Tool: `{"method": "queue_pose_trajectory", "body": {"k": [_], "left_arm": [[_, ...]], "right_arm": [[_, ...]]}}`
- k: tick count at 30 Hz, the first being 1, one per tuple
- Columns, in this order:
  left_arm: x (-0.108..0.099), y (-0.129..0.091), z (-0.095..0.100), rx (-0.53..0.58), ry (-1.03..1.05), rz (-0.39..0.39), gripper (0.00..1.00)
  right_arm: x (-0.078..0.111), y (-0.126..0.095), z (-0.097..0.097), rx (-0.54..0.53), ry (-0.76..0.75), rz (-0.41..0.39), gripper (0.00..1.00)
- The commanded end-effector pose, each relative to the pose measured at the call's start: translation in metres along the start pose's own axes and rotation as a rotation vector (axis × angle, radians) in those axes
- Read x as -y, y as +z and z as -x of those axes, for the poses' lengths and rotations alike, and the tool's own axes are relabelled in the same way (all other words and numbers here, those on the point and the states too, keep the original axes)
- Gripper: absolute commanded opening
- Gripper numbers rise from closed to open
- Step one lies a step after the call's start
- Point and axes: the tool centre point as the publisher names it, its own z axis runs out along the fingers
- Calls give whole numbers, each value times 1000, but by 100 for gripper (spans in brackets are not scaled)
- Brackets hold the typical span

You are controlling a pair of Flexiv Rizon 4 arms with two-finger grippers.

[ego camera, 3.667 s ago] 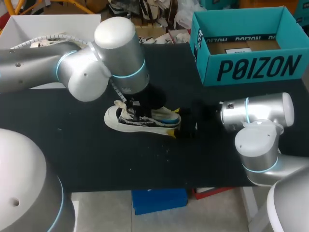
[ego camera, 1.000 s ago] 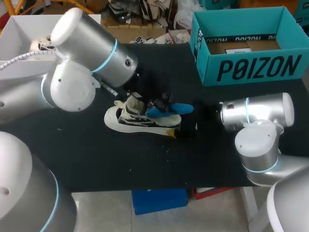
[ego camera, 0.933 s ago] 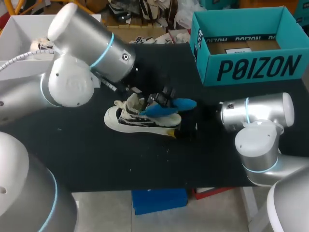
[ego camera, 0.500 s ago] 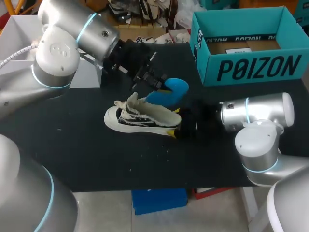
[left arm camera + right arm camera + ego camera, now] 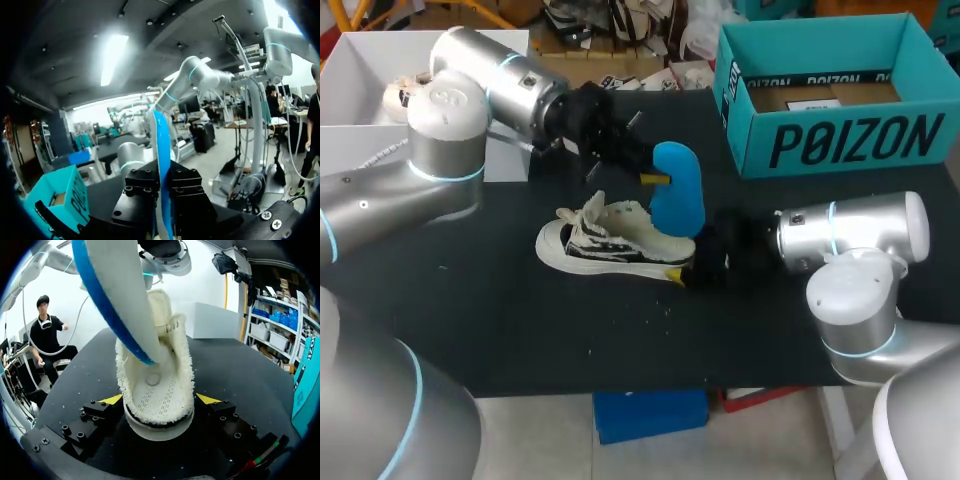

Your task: Take the shoe out of the shoebox, open the shoe tongue, remove and reinsert the insole, then place the shoe into the shoebox

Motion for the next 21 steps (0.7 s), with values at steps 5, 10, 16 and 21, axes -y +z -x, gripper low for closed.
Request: {"method": "queue_pose_trajectory", "body": {"k": [5, 10, 16, 21], "left_arm": [[37, 6, -9, 158, -39, -46, 0], [53, 10, -14, 189, -80, 22, 0], [69, 13, -24, 278, -105, -32, 0], [69, 13, -24, 278, -105, -32, 0]], "right_arm": [[1, 1, 1, 0, 2, -4, 0], [1, 1, 1, 0, 2, -4, 0], [1, 1, 1, 0, 2, -4, 0], [1, 1, 1, 0, 2, -4, 0]]}}
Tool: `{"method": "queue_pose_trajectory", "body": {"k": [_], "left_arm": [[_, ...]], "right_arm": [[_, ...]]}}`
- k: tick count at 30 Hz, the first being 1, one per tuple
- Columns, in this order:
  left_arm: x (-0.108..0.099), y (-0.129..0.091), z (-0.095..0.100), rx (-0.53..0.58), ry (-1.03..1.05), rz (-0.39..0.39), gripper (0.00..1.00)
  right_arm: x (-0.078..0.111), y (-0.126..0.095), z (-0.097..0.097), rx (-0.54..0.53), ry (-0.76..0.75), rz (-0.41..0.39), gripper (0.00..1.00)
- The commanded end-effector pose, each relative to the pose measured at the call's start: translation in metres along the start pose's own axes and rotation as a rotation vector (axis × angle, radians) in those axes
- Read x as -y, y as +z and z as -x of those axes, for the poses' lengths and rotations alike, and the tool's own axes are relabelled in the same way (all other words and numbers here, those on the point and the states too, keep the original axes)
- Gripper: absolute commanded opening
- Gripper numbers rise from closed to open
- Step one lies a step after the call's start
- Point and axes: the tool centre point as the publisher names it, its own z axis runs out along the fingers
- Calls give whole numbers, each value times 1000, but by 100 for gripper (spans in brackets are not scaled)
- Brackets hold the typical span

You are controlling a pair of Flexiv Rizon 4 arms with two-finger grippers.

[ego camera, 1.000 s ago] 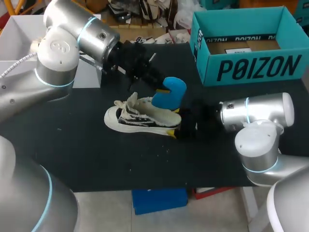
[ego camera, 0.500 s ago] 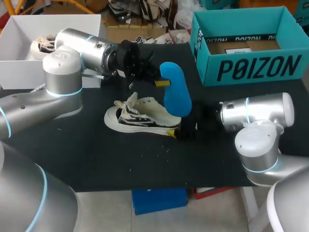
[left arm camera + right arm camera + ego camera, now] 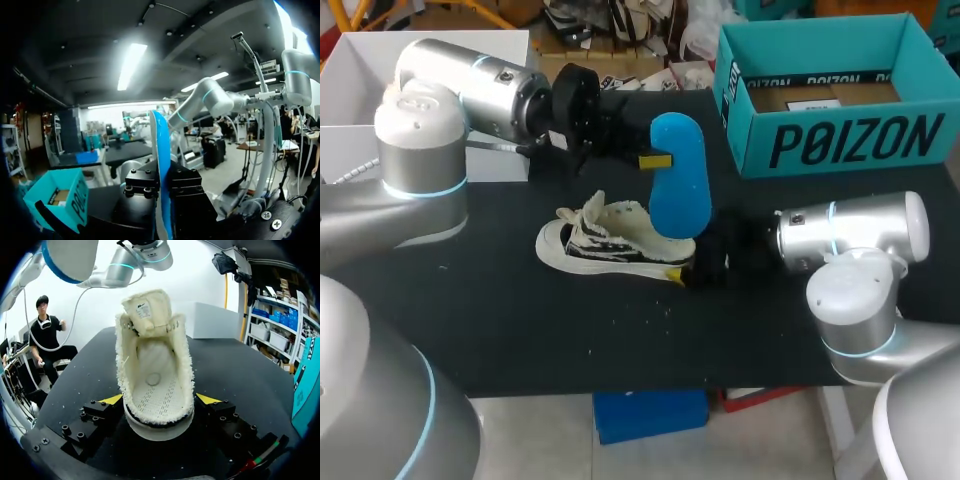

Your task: Take the shoe out of the shoebox, open the shoe tongue, remove and reinsert the insole, then place the shoe into the shoebox

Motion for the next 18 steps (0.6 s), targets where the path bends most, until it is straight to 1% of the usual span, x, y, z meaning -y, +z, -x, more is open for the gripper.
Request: {"method": "queue_pose_trajectory", "body": {"k": [1, 8, 9, 10, 11, 13, 15, 18], "left_arm": [[1, 1, -7, 146, 2, 5, 0], [1, 1, -7, 146, 2, 5, 0], [0, 6, -5, 141, -12, 39, 0], [4, 7, -4, 125, -16, 19, 0], [9, 6, -4, 108, -28, -24, 0], [16, 4, -1, 116, -65, -27, 0], [20, 4, 3, 95, -100, -56, 0], [23, 4, 7, 96, -230, -78, 0]], "right_arm": [[1, 1, 1, 0, 2, -4, 0], [1, 1, 1, 0, 2, -4, 0], [1, 1, 1, 0, 2, -4, 0], [1, 1, 1, 0, 2, -4, 0], [1, 1, 1, 0, 2, -4, 0], [1, 1, 1, 0, 2, -4, 0], [1, 1, 1, 0, 2, -4, 0], [1, 1, 1, 0, 2, -4, 0]]}}
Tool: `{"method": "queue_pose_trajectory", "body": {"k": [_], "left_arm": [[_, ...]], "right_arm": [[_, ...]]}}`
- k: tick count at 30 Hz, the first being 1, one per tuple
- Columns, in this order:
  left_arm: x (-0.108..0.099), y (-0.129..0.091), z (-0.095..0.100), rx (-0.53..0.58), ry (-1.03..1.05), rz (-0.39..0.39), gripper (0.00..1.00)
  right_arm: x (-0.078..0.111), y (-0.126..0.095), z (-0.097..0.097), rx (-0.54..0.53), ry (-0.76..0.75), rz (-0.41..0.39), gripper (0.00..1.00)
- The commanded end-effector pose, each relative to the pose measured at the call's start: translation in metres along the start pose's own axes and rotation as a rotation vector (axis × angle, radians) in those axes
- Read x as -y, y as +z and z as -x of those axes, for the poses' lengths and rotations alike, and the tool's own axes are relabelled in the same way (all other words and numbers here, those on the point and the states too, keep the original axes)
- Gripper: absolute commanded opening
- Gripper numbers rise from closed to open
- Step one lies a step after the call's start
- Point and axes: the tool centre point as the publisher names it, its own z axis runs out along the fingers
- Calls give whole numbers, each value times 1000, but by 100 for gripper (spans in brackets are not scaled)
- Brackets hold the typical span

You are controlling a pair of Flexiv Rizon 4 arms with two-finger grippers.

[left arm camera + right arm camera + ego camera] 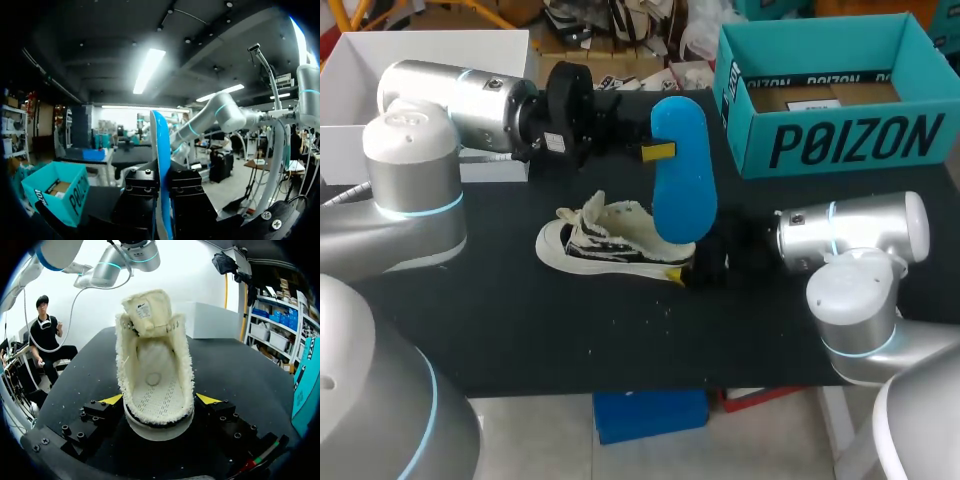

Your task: Take the shoe out of the shoebox, open the shoe tongue, remove and reinsert the insole, then place the shoe into the shoebox

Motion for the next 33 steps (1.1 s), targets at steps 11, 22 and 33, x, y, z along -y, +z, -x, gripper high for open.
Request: {"method": "queue_pose_trajectory", "body": {"k": [11, 22, 33], "left_arm": [[4, 2, 9, 9, -165, 8, 0], [16, -3, 11, -67, -353, -110, 0], [51, -6, -4, -11, -399, -1, 0]], "right_arm": [[1, 1, 1, 0, 2, -4, 0], [1, 1, 1, 0, 2, -4, 0], [1, 1, 1, 0, 2, -4, 0]]}}
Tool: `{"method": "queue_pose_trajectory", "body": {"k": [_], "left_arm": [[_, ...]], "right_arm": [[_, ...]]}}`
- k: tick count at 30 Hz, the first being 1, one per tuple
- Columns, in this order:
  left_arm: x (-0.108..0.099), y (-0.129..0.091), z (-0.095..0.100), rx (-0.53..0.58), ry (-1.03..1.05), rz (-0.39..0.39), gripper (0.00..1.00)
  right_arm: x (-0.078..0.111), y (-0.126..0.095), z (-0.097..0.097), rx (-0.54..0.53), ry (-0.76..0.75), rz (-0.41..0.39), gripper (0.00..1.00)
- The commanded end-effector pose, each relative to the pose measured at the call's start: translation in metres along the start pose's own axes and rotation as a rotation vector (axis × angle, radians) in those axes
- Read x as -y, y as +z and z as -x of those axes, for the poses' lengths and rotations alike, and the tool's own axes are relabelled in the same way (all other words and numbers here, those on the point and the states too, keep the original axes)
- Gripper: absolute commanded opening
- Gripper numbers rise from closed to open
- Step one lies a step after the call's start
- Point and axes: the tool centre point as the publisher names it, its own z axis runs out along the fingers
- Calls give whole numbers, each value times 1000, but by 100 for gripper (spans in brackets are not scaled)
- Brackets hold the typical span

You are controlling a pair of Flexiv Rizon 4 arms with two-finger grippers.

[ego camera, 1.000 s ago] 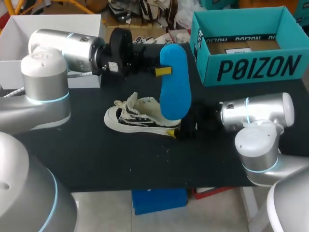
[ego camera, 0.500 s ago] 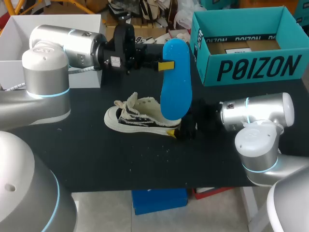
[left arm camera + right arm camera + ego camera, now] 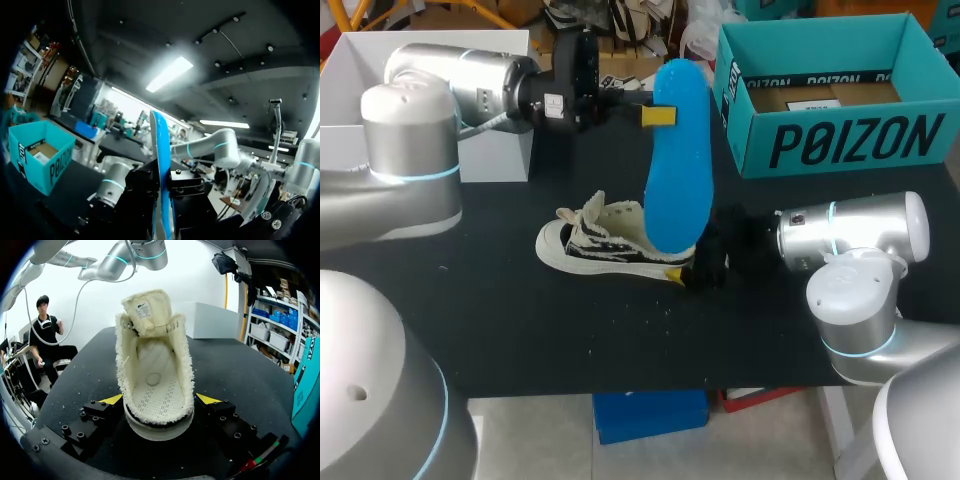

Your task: Take the shoe out of the shoebox, open the shoe tongue, remove and reinsert the insole, then place the shoe into the shoebox

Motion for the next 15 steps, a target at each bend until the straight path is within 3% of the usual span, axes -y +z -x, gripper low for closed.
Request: {"method": "queue_pose_trajectory", "body": {"k": [1, 15], "left_arm": [[11, -1, -20, 54, 0, 29, 0], [23, 8, -46, 84, 8, 24, 0]], "right_arm": [[1, 1, 1, 0, 2, -4, 0], [1, 1, 1, 0, 2, -4, 0]]}}
